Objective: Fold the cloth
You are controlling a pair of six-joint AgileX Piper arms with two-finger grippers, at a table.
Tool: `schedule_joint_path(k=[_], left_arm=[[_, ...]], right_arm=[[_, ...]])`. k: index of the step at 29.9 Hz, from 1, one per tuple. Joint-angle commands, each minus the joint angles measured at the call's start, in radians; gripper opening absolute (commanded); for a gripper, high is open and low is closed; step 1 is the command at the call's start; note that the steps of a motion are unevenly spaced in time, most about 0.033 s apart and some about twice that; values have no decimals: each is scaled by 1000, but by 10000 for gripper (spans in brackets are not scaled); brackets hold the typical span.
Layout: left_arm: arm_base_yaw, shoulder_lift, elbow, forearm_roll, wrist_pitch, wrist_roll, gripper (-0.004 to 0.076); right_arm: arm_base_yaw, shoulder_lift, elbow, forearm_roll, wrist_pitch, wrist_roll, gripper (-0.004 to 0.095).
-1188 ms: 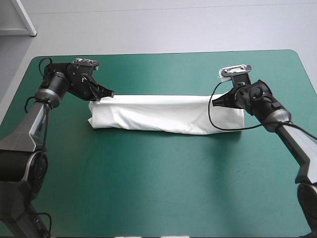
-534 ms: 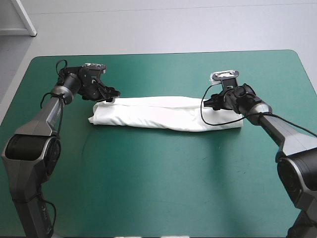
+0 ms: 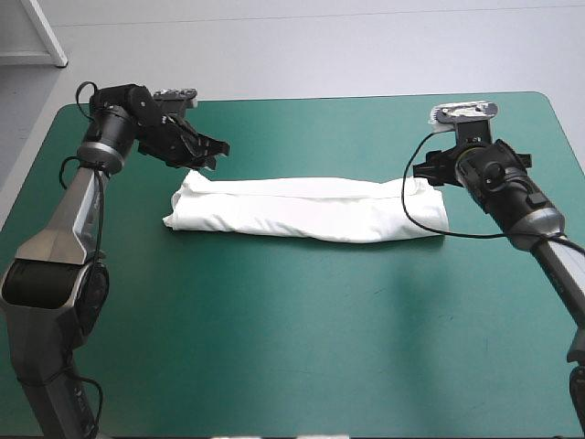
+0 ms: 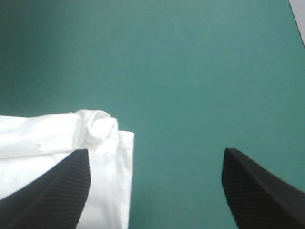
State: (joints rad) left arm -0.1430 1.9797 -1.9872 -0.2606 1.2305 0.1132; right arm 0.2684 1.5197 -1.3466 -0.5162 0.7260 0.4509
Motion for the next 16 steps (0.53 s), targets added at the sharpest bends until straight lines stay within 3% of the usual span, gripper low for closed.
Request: schedule_joint_path(k=[1,3,9,12,16], left_arm=[[-75,-58,7,-45,-46,-10,50],[-130,-58,41,-45,-99,-3,-8],[-277,-42,144,-66,-315,-9,-10],[-318,-3,159,-66,-354,-25,-10],[-351,62,159,-66,-360,-43,-10]], right_arm=[[-57,-49,-29,-8,33,3,724],[-102,-49,-29,58,50,-38,724],[-253,-44,-29,410,72,-322,724],[-312,-29,-29,566,106,-438,724],[-352,0,-29,687,135,-544,724]])
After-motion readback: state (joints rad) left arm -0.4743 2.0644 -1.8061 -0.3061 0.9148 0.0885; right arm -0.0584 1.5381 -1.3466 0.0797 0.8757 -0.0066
